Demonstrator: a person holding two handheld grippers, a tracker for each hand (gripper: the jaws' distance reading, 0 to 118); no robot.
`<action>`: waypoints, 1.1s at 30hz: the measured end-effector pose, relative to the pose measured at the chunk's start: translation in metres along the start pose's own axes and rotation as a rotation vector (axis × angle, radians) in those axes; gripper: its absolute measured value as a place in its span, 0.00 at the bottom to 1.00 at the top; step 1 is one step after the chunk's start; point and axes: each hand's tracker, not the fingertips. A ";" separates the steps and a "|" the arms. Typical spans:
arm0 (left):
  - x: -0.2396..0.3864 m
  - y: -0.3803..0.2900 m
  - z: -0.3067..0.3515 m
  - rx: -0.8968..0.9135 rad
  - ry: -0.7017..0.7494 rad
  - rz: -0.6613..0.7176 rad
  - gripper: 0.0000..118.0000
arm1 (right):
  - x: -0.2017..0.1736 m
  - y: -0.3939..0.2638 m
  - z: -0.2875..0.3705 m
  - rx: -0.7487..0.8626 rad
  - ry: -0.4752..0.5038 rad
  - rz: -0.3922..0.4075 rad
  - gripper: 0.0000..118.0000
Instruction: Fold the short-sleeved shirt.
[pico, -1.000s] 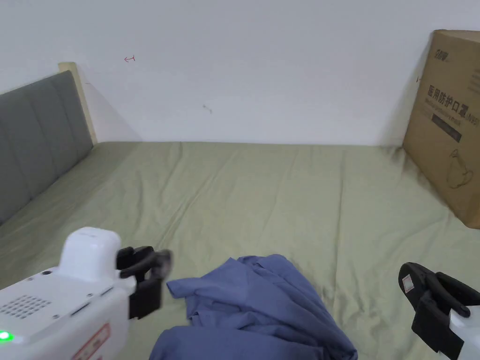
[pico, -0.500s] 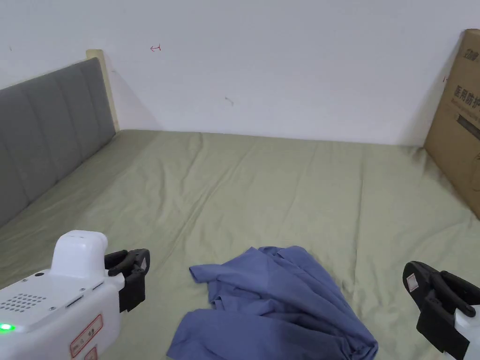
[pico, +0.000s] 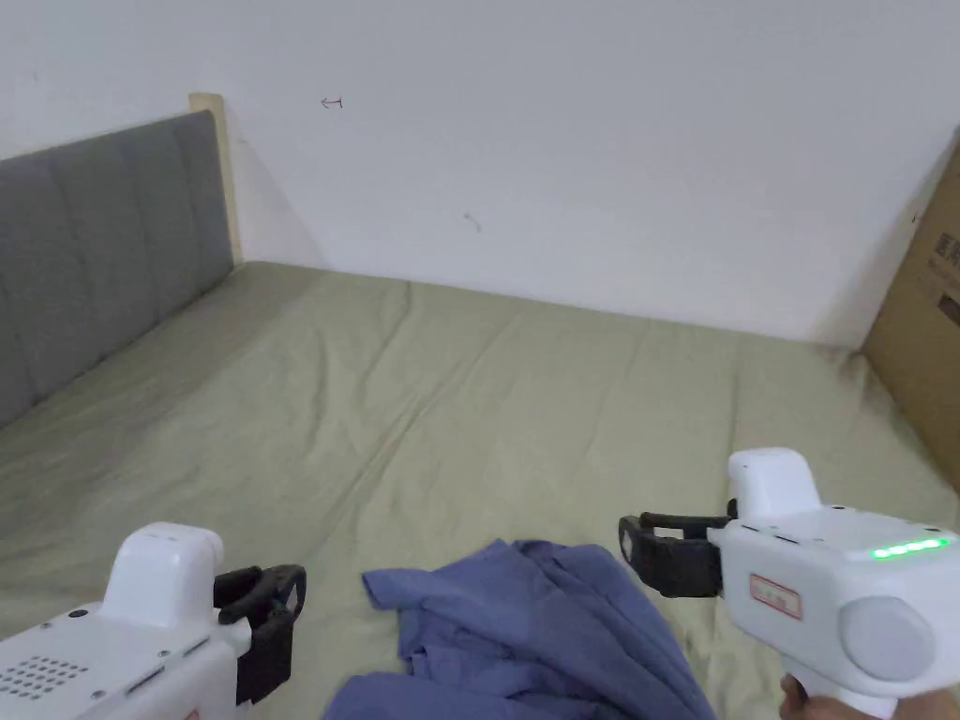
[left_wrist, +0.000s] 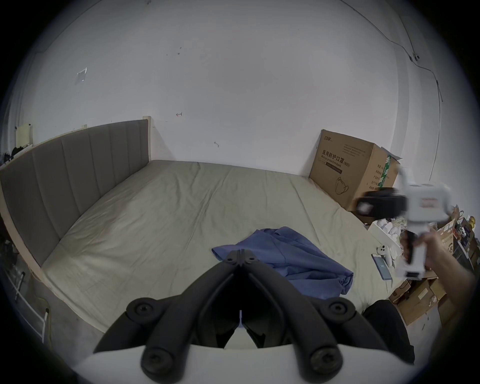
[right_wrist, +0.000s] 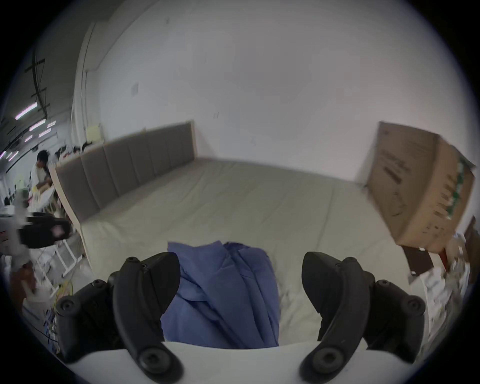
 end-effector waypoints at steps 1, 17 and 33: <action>0.000 -0.002 -0.002 -0.003 0.001 0.001 0.00 | 0.002 0.005 -0.031 -0.073 0.018 0.027 0.84; -0.030 -0.030 -0.046 -0.124 0.065 0.059 0.00 | -0.044 0.011 -0.278 -0.495 0.242 0.076 0.50; -0.035 -0.020 -0.065 -0.171 0.058 0.088 0.03 | -0.001 0.049 -0.145 -0.148 0.171 -0.090 0.06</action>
